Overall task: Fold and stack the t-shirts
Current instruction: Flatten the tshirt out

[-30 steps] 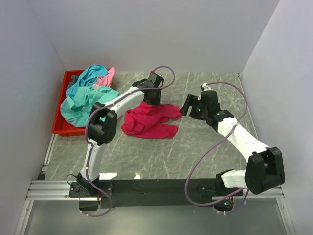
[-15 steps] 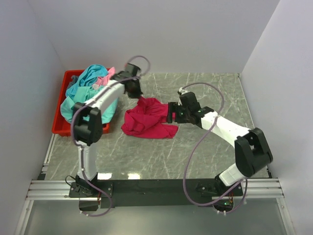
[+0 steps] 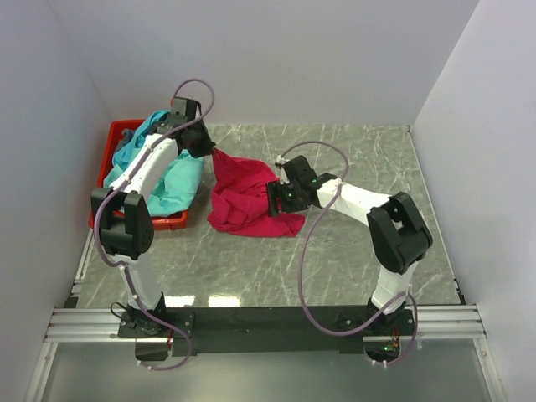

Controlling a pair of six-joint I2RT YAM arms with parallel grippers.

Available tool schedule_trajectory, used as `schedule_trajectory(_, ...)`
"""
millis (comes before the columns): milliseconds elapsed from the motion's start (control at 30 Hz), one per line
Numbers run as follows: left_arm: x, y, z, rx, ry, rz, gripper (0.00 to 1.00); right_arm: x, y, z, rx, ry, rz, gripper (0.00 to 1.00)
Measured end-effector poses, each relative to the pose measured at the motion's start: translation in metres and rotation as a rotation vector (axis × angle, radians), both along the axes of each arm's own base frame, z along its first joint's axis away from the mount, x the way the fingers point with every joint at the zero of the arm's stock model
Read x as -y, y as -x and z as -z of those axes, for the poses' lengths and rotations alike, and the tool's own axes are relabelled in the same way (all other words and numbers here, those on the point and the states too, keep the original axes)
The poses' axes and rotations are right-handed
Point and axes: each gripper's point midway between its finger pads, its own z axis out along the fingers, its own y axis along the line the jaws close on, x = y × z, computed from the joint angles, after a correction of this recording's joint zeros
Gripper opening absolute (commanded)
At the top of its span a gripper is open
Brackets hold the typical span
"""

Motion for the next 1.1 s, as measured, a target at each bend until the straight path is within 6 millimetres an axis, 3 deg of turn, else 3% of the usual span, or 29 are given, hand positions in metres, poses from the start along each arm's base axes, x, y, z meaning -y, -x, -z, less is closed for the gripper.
schedule_trajectory(267, -0.018, 0.000, 0.005, -0.024, 0.000, -0.034, 0.01, -0.013, 0.005, 0.031, -0.099, 0.036, -0.087, 0.68)
schedule_trajectory(367, -0.028, -0.002, 0.005, -0.024, 0.002, -0.054, 0.00, -0.018, 0.002, 0.032, -0.103, 0.038, -0.106, 0.41)
schedule_trajectory(433, -0.035, -0.002, 0.003, -0.023, 0.004, -0.067, 0.01, -0.018, 0.002, 0.036, -0.106, 0.044, -0.123, 0.08)
schedule_trajectory(467, -0.037, -0.003, 0.002, -0.021, 0.005, -0.070, 0.00, -0.017, 0.004, 0.038, -0.116, 0.049, -0.130, 0.00)
schedule_trajectory(667, -0.051, -0.004, -0.011, 0.003, 0.039, -0.092, 0.01, -0.003, 0.002, 0.038, -0.136, 0.070, -0.089, 0.00)
schedule_trajectory(733, -0.055, -0.004, -0.014, 0.004, 0.055, -0.101, 0.00, 0.017, -0.009, 0.031, -0.140, 0.068, -0.020, 0.00)
schedule_trajectory(800, -0.060, -0.004, -0.016, 0.003, 0.069, -0.108, 0.01, 0.054, -0.031, 0.013, -0.118, 0.057, 0.098, 0.00)
schedule_trajectory(900, -0.071, -0.004, -0.020, 0.007, 0.089, -0.124, 0.01, 0.128, -0.070, -0.031, -0.016, 0.061, 0.296, 0.00)
schedule_trajectory(967, -0.077, 0.000, -0.024, 0.017, 0.100, -0.131, 0.01, 0.177, -0.092, -0.071, 0.092, 0.096, 0.412, 0.00)
schedule_trajectory(1033, -0.080, 0.009, -0.025, 0.014, 0.108, -0.134, 0.01, 0.200, -0.099, -0.110, 0.204, 0.127, 0.468, 0.00)
schedule_trajectory(1100, -0.077, 0.022, -0.024, 0.007, 0.124, -0.119, 0.01, 0.205, -0.090, -0.130, 0.268, 0.152, 0.484, 0.00)
